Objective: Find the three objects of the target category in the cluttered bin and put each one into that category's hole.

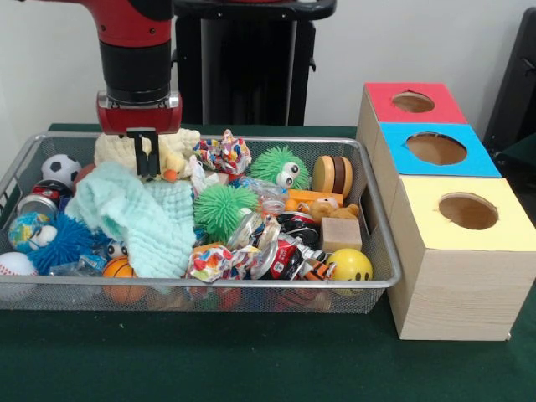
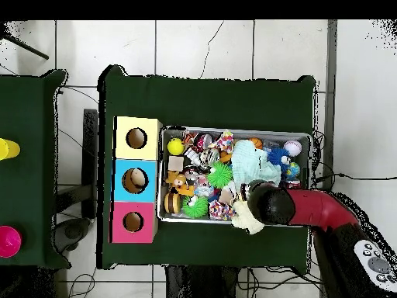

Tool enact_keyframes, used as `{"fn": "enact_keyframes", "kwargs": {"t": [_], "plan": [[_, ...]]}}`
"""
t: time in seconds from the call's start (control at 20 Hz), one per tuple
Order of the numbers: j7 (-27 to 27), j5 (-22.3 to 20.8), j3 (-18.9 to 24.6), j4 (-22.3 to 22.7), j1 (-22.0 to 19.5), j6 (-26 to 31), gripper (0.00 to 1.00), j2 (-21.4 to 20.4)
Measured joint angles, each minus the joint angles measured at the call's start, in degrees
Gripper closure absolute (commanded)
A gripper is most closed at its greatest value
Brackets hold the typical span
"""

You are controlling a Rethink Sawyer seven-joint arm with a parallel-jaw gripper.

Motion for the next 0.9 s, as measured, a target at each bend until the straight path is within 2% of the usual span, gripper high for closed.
{"fn": "enact_keyframes", "kwargs": {"t": [0.3,0.65,0.7,0.9], "plan": [[0.0,1.86,0.01,0.92,0.08,2.61,1.0,-1.63],[0.0,4.94,-0.01,2.89,0.09,8.24,1.0,-5.4],[0.0,5.39,0.0,3.3,0.09,8.93,0.0,-6.12],[0.0,5.62,0.0,3.61,0.06,8.93,0.0,-6.52]]}}
